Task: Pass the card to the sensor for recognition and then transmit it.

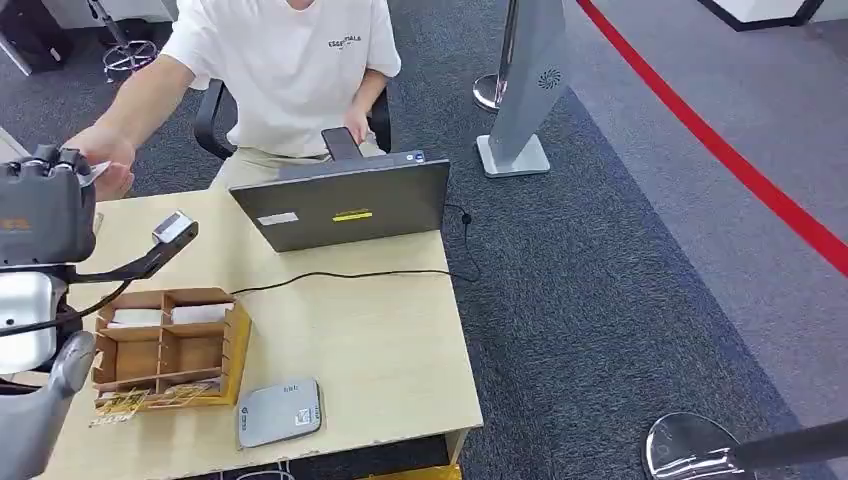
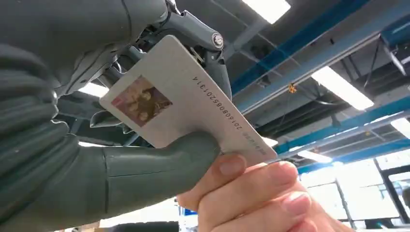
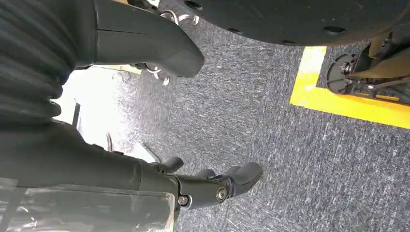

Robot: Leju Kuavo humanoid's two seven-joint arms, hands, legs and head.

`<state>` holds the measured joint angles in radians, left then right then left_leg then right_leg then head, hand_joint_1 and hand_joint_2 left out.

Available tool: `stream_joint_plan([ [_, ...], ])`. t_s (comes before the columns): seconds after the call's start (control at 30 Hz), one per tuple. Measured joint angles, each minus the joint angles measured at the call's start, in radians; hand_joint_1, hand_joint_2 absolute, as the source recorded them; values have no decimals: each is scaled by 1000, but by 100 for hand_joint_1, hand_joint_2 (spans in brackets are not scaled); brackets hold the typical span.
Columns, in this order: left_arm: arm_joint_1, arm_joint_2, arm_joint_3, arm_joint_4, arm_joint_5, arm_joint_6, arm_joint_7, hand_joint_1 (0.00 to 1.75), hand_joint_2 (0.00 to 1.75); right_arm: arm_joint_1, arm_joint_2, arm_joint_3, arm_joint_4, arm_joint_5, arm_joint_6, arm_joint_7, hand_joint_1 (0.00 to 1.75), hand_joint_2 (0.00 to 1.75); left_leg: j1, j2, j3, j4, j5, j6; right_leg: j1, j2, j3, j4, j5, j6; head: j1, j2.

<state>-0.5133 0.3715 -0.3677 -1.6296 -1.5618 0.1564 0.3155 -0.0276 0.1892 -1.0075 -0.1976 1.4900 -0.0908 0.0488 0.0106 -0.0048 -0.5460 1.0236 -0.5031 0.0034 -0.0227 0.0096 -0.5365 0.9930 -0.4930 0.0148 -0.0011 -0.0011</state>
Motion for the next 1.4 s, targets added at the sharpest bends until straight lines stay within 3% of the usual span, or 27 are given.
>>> stream_joint_plan([
  [0.07, 0, -3, 6, 10, 0, 0, -2, 175, 175, 0, 0, 0, 0, 0, 1, 0, 0, 175, 0, 0, -1, 0, 0, 0, 0, 1, -1, 0, 0, 0, 0, 0],
  [0.1, 0, -4, 7, 13, 0, 0, -2, 0, 175, 0, 0, 0, 0, 0, 1, 0, 0, 175, 0, 0, -1, 0, 0, 0, 0, 1, -2, 0, 0, 0, 0, 0],
  [0.53, 28, -65, 36, 5, 0, -22, -96, 0, 175, 0, -2, 0, 0, -16, -2, 1, 0, 175, 0, 0, -3, 0, 0, 0, 0, 1, -3, 0, 0, 0, 0, 0],
  [0.87, 54, -100, 36, -16, 0, -29, -106, 0, 175, 0, -3, 0, 0, -17, 8, 1, 0, 175, 0, 0, -3, 0, 0, 0, 0, 1, -3, 0, 0, 0, 0, 0],
  [1.03, 79, -136, 32, -57, 0, -60, -151, 0, 175, 0, -3, -1, 0, -18, 8, 0, 0, 175, 0, 0, -3, 0, 0, 0, 0, 1, -3, 0, 0, 0, 0, 0],
  [1.2, 137, -174, -21, -160, 29, -106, -215, 0, 175, 0, -3, -8, 0, -36, -6, -8, 0, 175, 0, 0, -3, 0, 0, 0, 0, 1, -3, 0, 0, 0, 0, 0],
  [1.4, 260, -170, -155, -304, 83, -104, -250, 0, 175, 0, -2, -32, 0, -64, -6, -2, 0, 175, 0, 0, -3, 0, -1, 0, 0, 1, -3, 0, 0, 0, 0, 0],
])
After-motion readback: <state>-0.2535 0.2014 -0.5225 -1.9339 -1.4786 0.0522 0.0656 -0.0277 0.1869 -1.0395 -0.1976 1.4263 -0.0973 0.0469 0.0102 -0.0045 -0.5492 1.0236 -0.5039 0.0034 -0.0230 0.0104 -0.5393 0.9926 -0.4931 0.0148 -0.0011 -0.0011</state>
